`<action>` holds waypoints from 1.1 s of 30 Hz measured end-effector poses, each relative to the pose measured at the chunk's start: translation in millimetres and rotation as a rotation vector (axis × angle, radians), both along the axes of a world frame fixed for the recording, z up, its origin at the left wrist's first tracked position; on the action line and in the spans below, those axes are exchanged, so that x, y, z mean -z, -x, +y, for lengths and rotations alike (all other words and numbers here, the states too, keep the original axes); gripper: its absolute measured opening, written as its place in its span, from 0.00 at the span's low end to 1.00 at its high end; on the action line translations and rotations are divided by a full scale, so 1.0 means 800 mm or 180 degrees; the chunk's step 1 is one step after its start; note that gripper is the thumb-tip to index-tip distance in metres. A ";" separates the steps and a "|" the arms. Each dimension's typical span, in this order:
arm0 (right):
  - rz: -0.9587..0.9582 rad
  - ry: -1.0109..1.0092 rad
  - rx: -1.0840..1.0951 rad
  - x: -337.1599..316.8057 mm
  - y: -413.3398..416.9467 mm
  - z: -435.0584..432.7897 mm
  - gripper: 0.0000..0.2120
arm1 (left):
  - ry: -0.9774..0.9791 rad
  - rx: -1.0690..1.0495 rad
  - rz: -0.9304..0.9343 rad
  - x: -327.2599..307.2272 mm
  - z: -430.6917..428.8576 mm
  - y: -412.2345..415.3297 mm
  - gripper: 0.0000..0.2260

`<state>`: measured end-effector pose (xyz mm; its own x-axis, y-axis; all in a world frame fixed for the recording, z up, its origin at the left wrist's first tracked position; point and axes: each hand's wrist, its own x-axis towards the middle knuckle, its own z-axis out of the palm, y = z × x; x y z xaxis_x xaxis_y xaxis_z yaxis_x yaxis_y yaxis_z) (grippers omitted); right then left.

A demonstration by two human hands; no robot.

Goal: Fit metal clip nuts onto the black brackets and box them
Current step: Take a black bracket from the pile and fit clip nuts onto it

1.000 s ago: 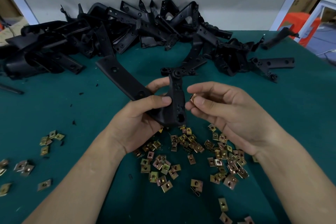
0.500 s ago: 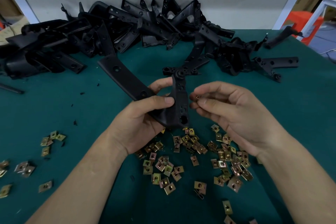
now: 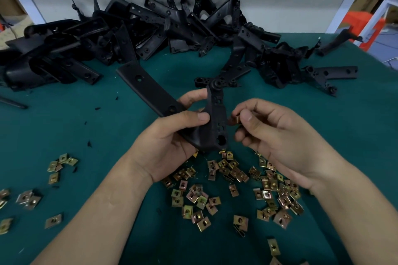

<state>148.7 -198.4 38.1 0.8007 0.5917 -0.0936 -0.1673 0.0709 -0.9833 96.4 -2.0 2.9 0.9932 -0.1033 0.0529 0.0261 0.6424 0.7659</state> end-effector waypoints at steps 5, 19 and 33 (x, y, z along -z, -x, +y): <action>0.0560 -0.0362 -0.0147 -0.004 0.000 -0.001 0.06 | -0.0001 0.0051 -0.0024 -0.002 -0.001 0.001 0.16; 0.0957 -0.0486 -0.0011 0.000 -0.006 -0.004 0.12 | -0.0248 -0.0076 0.0147 -0.004 -0.002 0.001 0.17; 0.0507 -0.0377 0.0049 0.000 -0.004 0.000 0.17 | -0.0452 0.0162 0.0191 -0.006 -0.001 0.004 0.17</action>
